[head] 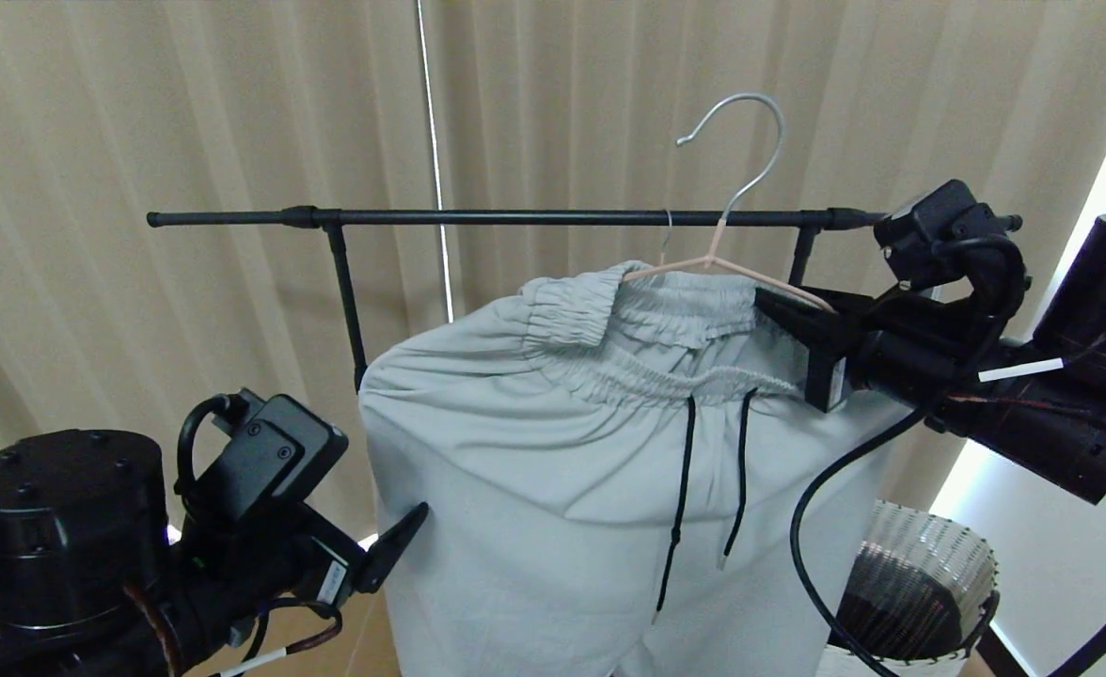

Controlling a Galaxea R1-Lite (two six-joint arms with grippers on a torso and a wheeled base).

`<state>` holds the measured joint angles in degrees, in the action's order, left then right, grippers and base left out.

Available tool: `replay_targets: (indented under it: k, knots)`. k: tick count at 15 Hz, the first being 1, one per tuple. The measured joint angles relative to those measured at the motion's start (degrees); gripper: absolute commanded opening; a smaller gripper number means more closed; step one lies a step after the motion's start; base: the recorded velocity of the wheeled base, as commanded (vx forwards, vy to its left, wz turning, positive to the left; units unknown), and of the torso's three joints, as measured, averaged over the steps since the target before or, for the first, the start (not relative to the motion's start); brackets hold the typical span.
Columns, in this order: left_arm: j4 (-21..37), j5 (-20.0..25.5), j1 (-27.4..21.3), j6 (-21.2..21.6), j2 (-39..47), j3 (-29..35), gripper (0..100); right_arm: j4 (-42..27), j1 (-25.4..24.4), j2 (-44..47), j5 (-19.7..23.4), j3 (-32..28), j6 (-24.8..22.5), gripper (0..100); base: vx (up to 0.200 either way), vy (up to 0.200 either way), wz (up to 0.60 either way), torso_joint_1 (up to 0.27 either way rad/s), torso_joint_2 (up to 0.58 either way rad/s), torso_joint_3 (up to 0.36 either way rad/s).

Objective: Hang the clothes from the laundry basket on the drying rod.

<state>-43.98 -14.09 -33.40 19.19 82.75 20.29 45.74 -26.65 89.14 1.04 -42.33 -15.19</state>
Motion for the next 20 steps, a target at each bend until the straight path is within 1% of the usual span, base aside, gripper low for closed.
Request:
replay_targets:
  k: [2, 5, 6, 9, 11, 14, 15, 19, 20]
  knots:
    - [-2.19, 0.00, 0.63, 0.10, 1.65, -0.45, 0, 0.02, -0.05, -0.63, -0.02, -0.06, 0.00, 0, 0.000, 0.000, 0.00, 0.000, 0.00, 0.000]
    - [-2.44, -0.27, 1.33, 0.10, 2.80, -1.50, 0, 0.00, 0.11, -1.05, -0.44, -0.17, 0.15, 0, 0.000, 0.000, 0.00, 0.000, 0.00, 0.000]
    - [-2.65, -0.24, 2.26, 0.13, 2.95, -2.34, 0, -0.06, 0.66, -1.10, -0.44, -0.17, 0.15, 0, 0.000, 0.000, 0.00, 0.000, 0.00, 0.000]
    - [-4.51, -0.22, 7.50, 0.55, 3.16, -6.75, 0, -0.11, 2.54, -1.11, -0.44, -0.48, 0.17, 0, 0.000, 0.000, 0.00, 0.000, 0.00, 0.000]
    - [-4.75, -0.20, 8.79, 0.68, 3.27, -8.30, 0, -0.12, 3.08, -1.10, -0.44, -0.39, 0.17, 0, 0.000, 0.000, 0.00, 0.000, 0.00, 0.000]
    - [-4.71, -0.22, 9.12, 0.68, 3.33, -8.79, 0, -0.33, 3.34, -1.10, -0.49, -0.10, 0.11, 0, 0.000, 0.000, 0.00, 0.000, 0.00, 0.000]
    - [-4.64, -0.24, 9.01, 0.68, 3.28, -8.87, 100, -0.48, 3.39, -1.07, -0.49, 0.05, 0.13, 0, 0.000, 0.000, 0.00, 0.000, 0.00, 0.000]
    - [-4.84, -0.24, 8.79, 0.07, 2.86, -8.96, 100, -1.13, 3.39, -0.80, -0.93, 0.07, 0.11, 0, 0.000, 0.000, 0.00, 0.000, 0.00, 0.000]
    - [-5.36, -0.13, 8.79, -0.23, 2.43, -9.16, 100, -3.57, 3.36, -0.85, -1.68, 0.02, 0.11, 0, 0.000, 0.000, 0.00, 0.000, 0.00, 0.000]
